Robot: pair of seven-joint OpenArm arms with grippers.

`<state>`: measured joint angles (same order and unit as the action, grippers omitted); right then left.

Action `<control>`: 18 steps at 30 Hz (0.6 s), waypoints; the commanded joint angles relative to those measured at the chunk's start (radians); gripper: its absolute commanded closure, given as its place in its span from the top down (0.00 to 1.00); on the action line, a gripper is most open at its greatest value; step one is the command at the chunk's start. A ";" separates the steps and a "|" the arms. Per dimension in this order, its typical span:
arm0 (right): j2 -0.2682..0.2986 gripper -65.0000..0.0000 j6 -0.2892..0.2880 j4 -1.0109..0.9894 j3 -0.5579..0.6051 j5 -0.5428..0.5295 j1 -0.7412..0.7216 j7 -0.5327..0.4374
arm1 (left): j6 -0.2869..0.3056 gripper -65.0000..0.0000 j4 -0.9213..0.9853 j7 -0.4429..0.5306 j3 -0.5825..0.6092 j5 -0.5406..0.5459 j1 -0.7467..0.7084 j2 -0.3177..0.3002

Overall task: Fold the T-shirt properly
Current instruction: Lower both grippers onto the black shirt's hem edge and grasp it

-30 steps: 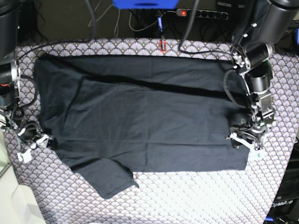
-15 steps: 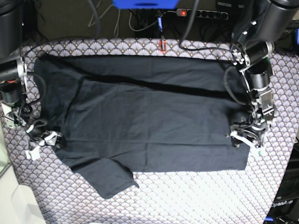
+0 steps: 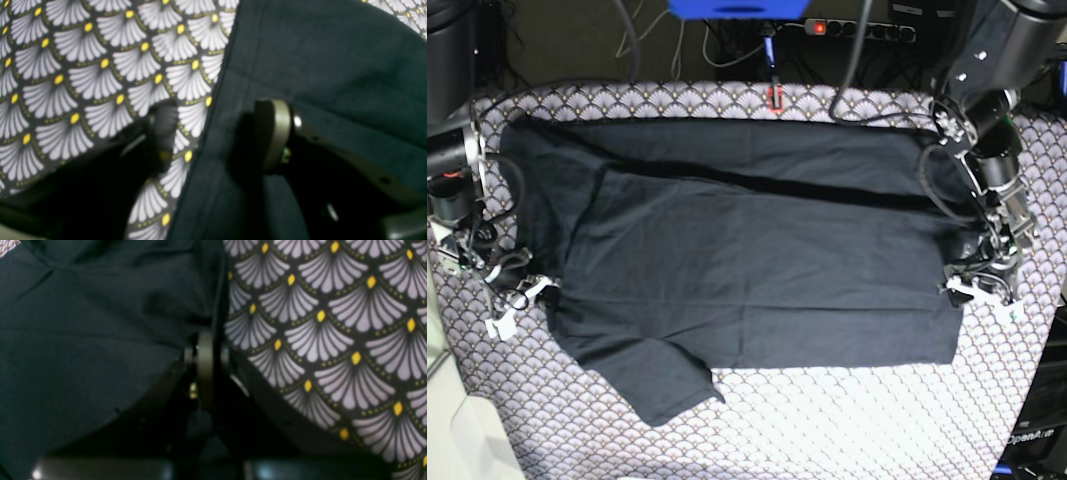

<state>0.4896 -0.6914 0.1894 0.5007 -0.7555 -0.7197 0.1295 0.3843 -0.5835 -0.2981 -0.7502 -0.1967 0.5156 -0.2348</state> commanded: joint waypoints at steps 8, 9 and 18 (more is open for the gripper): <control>0.016 0.00 -0.007 0.006 0.000 -0.005 -0.022 -0.009 | -0.003 0.56 -0.043 -0.086 -0.001 -0.010 0.031 -0.002; 0.017 0.00 -0.007 0.006 0.000 -0.005 -0.022 -0.009 | -0.003 0.57 -0.068 -0.099 -0.001 -0.010 0.031 -0.001; 0.017 0.00 -0.007 0.005 0.000 -0.005 -0.022 -0.004 | -0.002 0.82 -0.163 -0.132 0.002 -0.010 0.035 0.028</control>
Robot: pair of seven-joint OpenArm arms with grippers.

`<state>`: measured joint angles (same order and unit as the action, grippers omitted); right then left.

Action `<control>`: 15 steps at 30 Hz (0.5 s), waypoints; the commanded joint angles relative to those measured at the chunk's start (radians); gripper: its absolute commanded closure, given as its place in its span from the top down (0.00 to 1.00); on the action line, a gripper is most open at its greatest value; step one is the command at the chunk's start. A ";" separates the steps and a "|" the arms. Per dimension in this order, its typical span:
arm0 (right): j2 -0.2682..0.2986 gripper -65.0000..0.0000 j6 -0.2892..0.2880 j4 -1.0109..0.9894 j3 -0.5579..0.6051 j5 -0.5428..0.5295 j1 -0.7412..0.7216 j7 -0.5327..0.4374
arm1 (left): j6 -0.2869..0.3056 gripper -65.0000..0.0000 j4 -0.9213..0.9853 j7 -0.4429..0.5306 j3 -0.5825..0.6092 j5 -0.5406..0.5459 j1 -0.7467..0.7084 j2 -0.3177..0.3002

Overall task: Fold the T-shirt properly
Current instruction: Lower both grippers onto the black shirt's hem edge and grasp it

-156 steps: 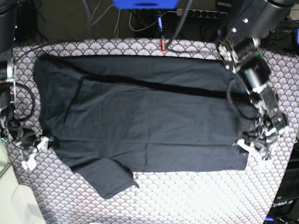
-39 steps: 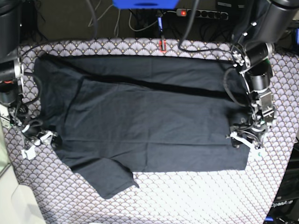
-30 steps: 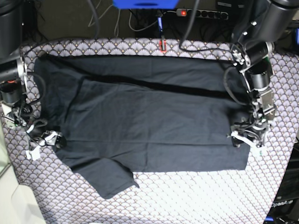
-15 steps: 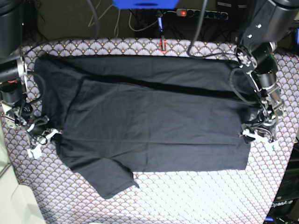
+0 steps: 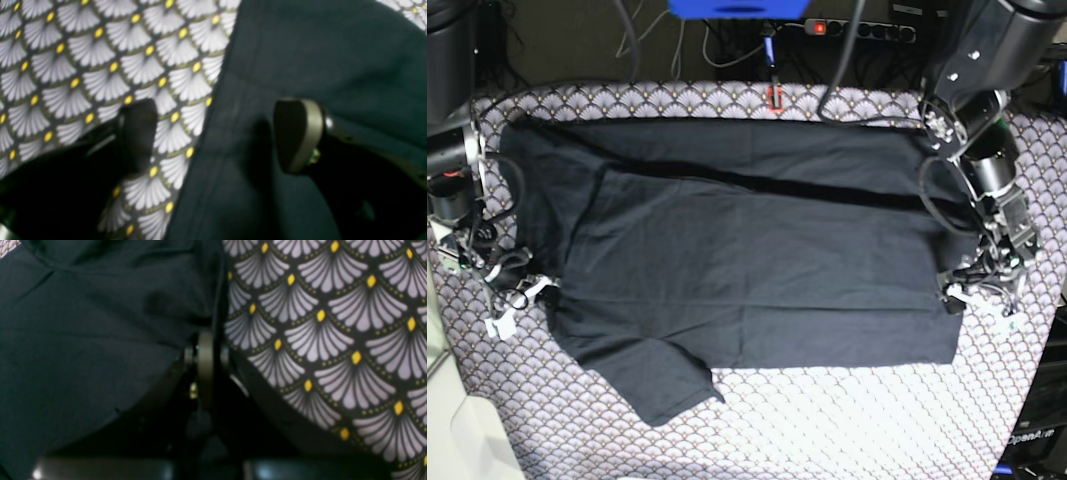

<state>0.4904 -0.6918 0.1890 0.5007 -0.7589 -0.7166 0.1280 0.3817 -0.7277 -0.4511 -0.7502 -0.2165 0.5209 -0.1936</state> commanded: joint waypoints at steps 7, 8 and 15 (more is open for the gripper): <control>0.015 0.00 -0.006 0.005 0.000 -0.001 -0.024 -0.003 | 0.000 0.82 -0.008 0.058 0.064 0.009 0.049 -0.013; 0.015 0.00 -0.006 0.005 0.000 -0.001 -0.024 -0.003 | -0.007 0.82 -0.008 0.068 0.093 0.007 0.049 -0.013; 0.014 0.00 -0.006 0.007 0.000 -0.001 -0.024 -0.001 | -0.010 0.82 -0.005 0.081 0.192 0.010 0.049 -0.013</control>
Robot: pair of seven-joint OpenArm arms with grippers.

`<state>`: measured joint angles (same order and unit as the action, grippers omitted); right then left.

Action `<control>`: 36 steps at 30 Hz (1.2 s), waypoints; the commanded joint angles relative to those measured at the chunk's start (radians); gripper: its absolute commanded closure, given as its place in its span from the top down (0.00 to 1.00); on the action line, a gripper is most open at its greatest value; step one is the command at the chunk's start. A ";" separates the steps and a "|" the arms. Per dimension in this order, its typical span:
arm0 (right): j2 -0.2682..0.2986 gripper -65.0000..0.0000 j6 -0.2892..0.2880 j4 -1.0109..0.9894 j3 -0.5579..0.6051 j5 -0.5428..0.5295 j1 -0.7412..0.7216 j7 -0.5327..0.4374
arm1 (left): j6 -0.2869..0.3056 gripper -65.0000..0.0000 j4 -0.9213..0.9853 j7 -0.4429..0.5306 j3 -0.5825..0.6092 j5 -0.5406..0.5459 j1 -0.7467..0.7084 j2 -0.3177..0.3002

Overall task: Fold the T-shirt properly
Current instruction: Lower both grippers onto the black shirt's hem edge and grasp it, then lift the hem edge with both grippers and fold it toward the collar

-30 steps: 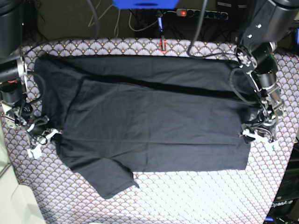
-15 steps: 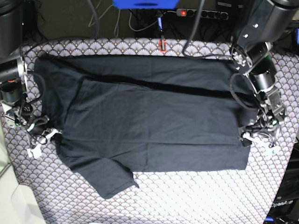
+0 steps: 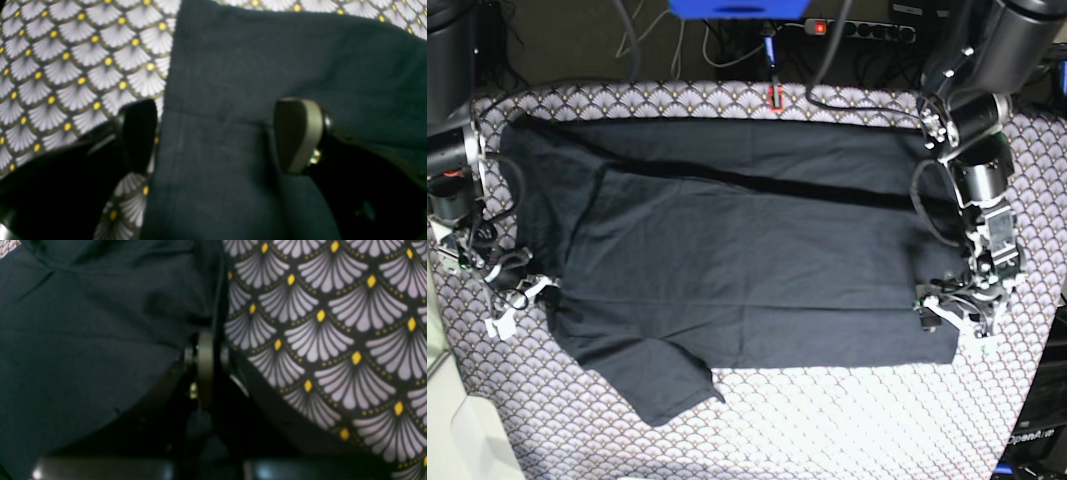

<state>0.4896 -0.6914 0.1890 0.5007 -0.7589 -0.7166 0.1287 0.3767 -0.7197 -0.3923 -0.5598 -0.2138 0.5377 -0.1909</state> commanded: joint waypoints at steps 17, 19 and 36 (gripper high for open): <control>0.017 0.00 -0.007 0.007 0.000 -0.001 -0.025 -0.007 | -0.006 0.82 0.297 0.189 0.001 0.007 0.124 -0.061; 0.017 0.00 -0.007 0.007 0.000 -0.001 -0.025 -0.007 | -0.006 0.82 0.303 0.191 0.001 0.007 0.124 -0.061; 0.025 0.00 -0.007 0.007 0.000 -0.001 -0.025 -0.008 | -0.006 0.00 0.297 0.183 -0.001 0.007 0.123 -0.065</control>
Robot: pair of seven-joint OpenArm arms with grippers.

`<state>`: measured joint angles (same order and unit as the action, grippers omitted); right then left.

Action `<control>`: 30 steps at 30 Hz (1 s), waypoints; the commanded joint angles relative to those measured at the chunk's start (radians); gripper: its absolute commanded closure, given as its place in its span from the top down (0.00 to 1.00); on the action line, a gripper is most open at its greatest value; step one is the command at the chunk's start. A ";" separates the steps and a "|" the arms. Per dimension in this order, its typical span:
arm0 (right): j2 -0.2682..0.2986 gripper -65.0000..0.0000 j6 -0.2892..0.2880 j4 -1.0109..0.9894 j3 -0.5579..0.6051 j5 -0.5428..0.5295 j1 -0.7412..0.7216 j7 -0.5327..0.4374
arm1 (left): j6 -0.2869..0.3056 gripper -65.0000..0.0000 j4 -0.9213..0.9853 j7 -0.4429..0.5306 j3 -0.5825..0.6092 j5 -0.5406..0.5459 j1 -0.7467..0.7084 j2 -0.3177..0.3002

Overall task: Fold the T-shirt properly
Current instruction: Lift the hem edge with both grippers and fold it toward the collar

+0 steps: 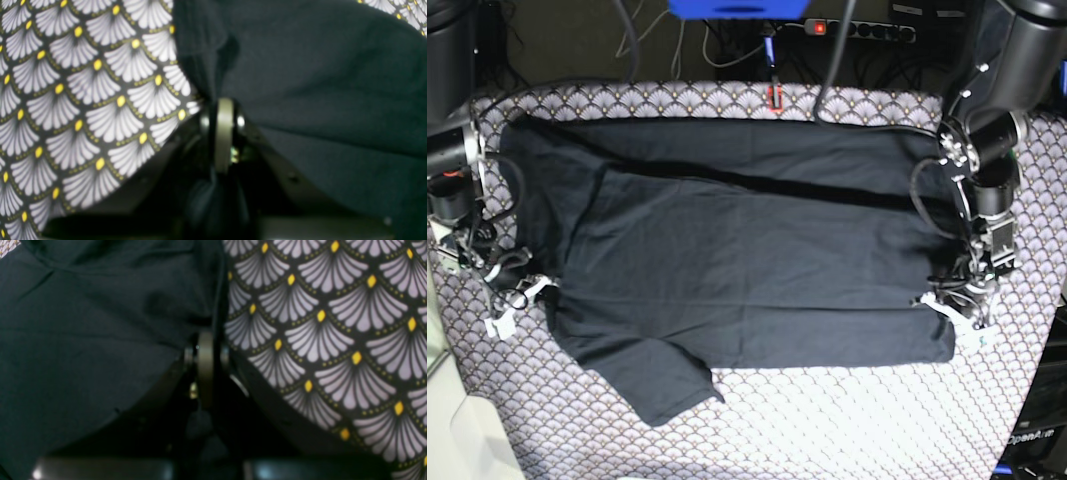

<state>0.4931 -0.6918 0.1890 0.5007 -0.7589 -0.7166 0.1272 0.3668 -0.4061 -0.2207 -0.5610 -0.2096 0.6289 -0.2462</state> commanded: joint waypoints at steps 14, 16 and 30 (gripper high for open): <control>0.057 0.00 -0.006 0.008 -0.001 -0.004 -0.028 -0.007 | 0.007 0.00 -0.242 -0.125 0.000 0.005 -0.024 0.011; 0.068 0.00 -0.006 0.008 -0.003 -0.004 -0.027 -0.007 | 0.007 0.00 -0.328 -0.158 0.000 0.005 -0.053 0.031; 0.135 0.00 -0.006 0.228 -0.009 -0.009 0.133 0.004 | 0.010 0.00 -0.416 -0.210 0.000 0.003 -0.125 0.049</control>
<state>0.6083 -0.6933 0.4099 0.4976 -0.7628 -0.5652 0.1368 0.3847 -0.8024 -0.4549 -0.5610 -0.2100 0.4675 -0.1825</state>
